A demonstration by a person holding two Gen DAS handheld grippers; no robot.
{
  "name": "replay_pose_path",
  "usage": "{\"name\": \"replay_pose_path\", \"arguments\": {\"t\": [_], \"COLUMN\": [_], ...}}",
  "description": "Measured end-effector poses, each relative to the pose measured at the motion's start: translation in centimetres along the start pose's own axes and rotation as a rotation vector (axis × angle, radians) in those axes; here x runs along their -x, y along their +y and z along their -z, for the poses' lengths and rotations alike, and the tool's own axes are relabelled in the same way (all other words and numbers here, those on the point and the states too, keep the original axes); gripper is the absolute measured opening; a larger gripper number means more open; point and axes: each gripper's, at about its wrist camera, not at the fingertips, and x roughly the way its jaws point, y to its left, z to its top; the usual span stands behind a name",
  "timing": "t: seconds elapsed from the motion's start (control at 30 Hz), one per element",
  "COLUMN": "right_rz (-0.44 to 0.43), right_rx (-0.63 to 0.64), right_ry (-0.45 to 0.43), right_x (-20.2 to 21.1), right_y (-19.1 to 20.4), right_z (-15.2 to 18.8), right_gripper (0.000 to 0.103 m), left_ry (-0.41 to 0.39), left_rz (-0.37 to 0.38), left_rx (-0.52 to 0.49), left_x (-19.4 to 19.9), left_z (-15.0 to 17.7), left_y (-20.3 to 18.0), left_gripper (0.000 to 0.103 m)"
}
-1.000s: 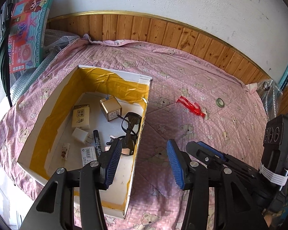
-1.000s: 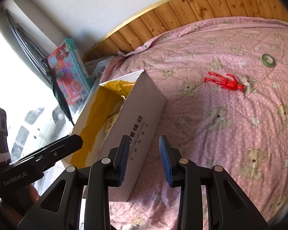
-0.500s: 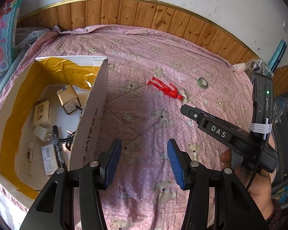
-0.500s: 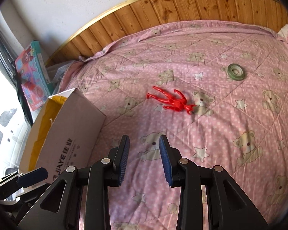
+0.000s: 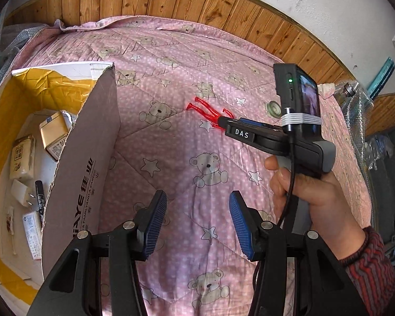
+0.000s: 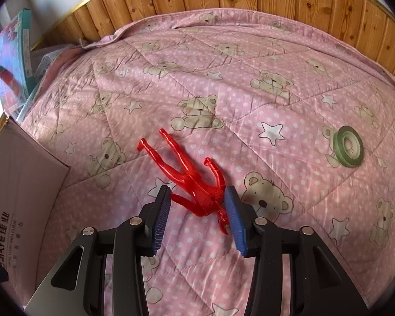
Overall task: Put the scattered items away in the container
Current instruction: 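Grasp the red toy figure with the right gripper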
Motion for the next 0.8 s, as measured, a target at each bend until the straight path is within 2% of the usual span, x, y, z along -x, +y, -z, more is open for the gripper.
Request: {"name": "replay_pose_path", "arguments": {"t": [0.07, 0.2, 0.23, 0.27, 0.43, 0.53, 0.6, 0.63, 0.67, 0.73, 0.8], "right_rz": [-0.003, -0.026, -0.031, -0.028, -0.079, -0.101, -0.103, -0.086, -0.075, -0.058, 0.030], "right_rx": [0.019, 0.006, 0.003, 0.005, 0.006, -0.001, 0.007, 0.018, 0.042, 0.115, 0.220], "right_ry": [-0.013, -0.020, -0.024, -0.028, -0.030, -0.060, -0.059, -0.074, -0.074, -0.029, -0.064], "right_x": [-0.5, 0.4, 0.9, 1.5, 3.9, 4.8, 4.4, 4.2, 3.7, 1.7, 0.7], "right_y": [-0.1, 0.0, 0.1, 0.3, 1.5, 1.6, 1.5, 1.5, 1.7, 2.6, 3.5], "right_z": [0.2, 0.6, 0.8, 1.1, 3.0, 3.2, 2.7, 2.5, 2.3, 2.2, 2.3], "right_gripper": [0.049, 0.040, 0.017, 0.007, 0.006, 0.008, 0.024, 0.039, 0.046, 0.047, 0.048], "left_ry": [0.005, 0.006, 0.005, 0.005, -0.021, -0.039, -0.048, -0.051, -0.052, -0.048, -0.043], "left_rz": [-0.005, -0.015, -0.017, -0.015, -0.015, -0.016, -0.015, -0.014, -0.014, -0.016, -0.021], "left_rx": [0.012, 0.031, 0.034, 0.035, 0.020, 0.012, 0.010, 0.010, 0.010, 0.009, 0.017], "left_x": [-0.2, -0.2, -0.1, 0.1, 1.7, 2.9, 3.5, 3.8, 4.0, 4.2, 4.1], "left_z": [0.0, 0.2, 0.3, 0.4, 0.6, 1.0, 1.2, 1.4, 1.6, 1.9, 2.1], "left_y": [0.4, 1.0, 1.0, 0.9, 0.1, -0.2, -0.5, -0.5, -0.5, -0.5, -0.2], "left_gripper": [0.051, 0.051, 0.051, 0.051, 0.051, 0.051, 0.051, 0.051, 0.051, 0.052, 0.052]}}
